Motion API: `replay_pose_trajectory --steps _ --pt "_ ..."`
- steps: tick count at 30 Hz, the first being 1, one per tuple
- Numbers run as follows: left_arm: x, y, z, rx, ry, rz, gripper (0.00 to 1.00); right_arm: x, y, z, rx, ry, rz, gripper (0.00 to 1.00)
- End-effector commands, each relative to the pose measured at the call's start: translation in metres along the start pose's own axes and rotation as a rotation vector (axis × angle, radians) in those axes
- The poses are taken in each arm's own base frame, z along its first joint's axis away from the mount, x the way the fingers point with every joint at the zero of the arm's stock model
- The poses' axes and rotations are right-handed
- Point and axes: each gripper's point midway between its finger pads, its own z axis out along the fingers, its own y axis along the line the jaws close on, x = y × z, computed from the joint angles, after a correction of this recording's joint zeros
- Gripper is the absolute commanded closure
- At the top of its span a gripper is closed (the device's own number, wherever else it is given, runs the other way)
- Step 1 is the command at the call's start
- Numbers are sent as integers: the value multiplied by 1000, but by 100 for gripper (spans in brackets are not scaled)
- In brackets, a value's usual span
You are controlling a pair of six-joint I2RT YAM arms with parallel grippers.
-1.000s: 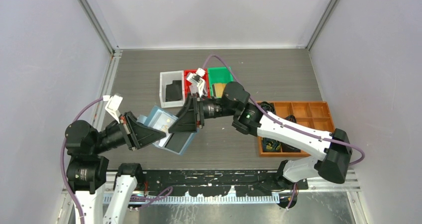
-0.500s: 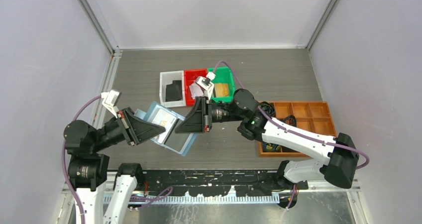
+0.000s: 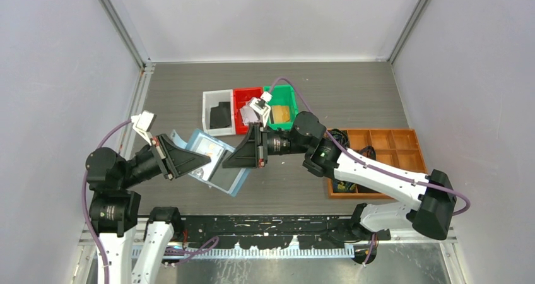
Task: Take the credit cards out of the card holder
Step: Remove the credit card from the card holder.
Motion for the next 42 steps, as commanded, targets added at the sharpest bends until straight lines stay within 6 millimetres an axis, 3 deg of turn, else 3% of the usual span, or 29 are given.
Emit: replay_pose_trajectory --steps 1,2,5,9,14,19,27,42 --pt "-4 -15 -2 43 -12 62 92 -17 32 -5 -52 -49 -93 67" --pt "-4 -17 -2 46 -14 69 94 -18 31 -6 -46 -55 -93 56" --pt "-4 -15 -2 47 -21 87 98 -25 29 -13 -2 -96 -135 45" --pt "-7 -8 0 22 -31 102 99 -55 23 -40 197 -243 -205 54" --pt "-18 14 2 -88 -76 102 100 -75 42 -63 242 -365 -163 57" --pt "-30 30 2 -166 -142 116 100 -58 47 -34 119 -259 0 48" --pt "-28 16 1 -116 -136 119 100 -38 30 11 68 -170 86 46" --pt "-20 4 2 -57 -89 85 100 -32 8 27 71 -158 149 48"
